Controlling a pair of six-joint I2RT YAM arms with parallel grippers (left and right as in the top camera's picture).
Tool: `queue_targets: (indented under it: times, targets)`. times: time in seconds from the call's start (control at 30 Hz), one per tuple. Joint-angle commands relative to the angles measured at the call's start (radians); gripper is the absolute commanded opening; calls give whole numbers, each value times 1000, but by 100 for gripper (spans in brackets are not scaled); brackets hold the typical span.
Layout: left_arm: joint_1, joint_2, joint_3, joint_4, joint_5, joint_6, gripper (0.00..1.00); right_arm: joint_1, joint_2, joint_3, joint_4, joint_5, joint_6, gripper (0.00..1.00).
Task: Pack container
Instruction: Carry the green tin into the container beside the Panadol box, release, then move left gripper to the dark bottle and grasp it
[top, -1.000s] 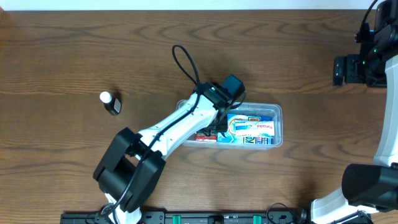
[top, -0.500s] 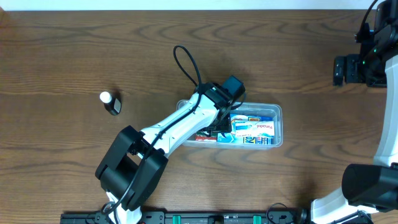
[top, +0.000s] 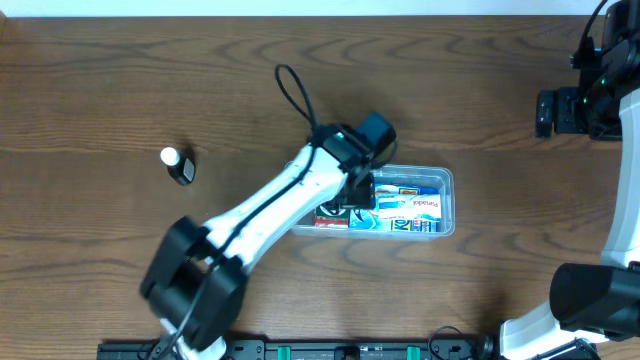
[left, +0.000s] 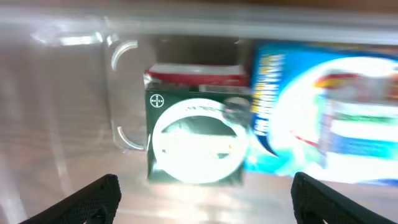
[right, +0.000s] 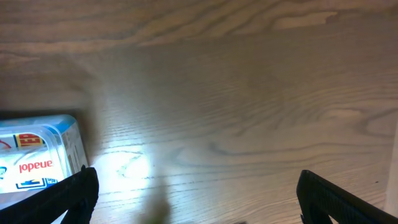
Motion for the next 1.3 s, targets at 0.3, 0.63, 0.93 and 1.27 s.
queue_targets:
  times: [0.3,0.63,0.93,1.27]
  targets:
    - [258,-254,49,-114,-94,277,98,-5,-15,11,0,10,13,99]
    - [647,-243,48,-56,-51,589,98,-5,-15,11,0,10,13,99]
    - [813,-176,48,54,19,725,98,-5,-15,11,-1,10,13,99]
    - [843,6,48,36,14,724,98,-5,-15,11,-1,10,13,99]
